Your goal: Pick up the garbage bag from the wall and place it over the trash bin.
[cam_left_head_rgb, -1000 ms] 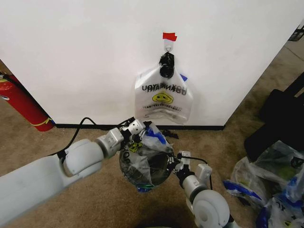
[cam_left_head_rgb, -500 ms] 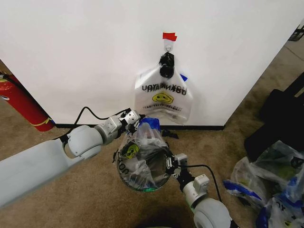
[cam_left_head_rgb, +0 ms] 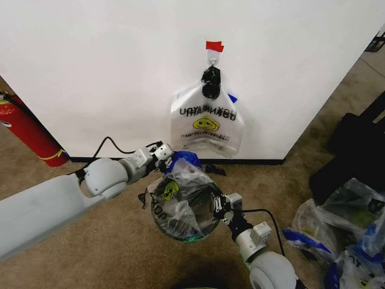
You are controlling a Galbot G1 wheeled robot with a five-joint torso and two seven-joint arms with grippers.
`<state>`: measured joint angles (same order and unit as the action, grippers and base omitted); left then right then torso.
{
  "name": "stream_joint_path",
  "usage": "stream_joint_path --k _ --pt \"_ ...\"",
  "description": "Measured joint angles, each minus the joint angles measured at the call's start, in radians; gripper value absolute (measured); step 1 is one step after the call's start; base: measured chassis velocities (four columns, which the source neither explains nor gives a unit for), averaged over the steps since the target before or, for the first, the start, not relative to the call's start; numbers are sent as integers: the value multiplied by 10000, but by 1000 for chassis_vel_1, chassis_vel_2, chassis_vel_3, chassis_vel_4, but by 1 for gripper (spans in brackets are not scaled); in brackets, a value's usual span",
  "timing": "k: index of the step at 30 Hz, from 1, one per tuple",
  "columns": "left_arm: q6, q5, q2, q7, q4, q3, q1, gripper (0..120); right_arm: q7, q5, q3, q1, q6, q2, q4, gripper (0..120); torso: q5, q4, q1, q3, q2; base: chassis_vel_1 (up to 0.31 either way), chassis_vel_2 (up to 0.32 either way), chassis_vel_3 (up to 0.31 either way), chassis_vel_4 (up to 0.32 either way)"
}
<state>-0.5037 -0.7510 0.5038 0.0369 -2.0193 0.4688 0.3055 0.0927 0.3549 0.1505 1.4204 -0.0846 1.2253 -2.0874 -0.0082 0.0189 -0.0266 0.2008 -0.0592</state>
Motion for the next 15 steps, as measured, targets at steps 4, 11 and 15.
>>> stream_joint_path --k 4,11,15 --pt "-336 -166 -223 156 -190 -325 278 37 133 372 -85 -24 -103 173 18 0 2 3 0 0 0 0 0 0 0" --pt "-391 -607 -326 761 -271 -667 539 62 238 460 -17 8 -165 158 -20 0 1 4 0 0 0 0 0 0 0" --pt "-342 -1006 -617 1431 -796 -1263 778 79 314 565 144 7 -159 166 57 0 4 5 0 0 0 0 0 0 0"
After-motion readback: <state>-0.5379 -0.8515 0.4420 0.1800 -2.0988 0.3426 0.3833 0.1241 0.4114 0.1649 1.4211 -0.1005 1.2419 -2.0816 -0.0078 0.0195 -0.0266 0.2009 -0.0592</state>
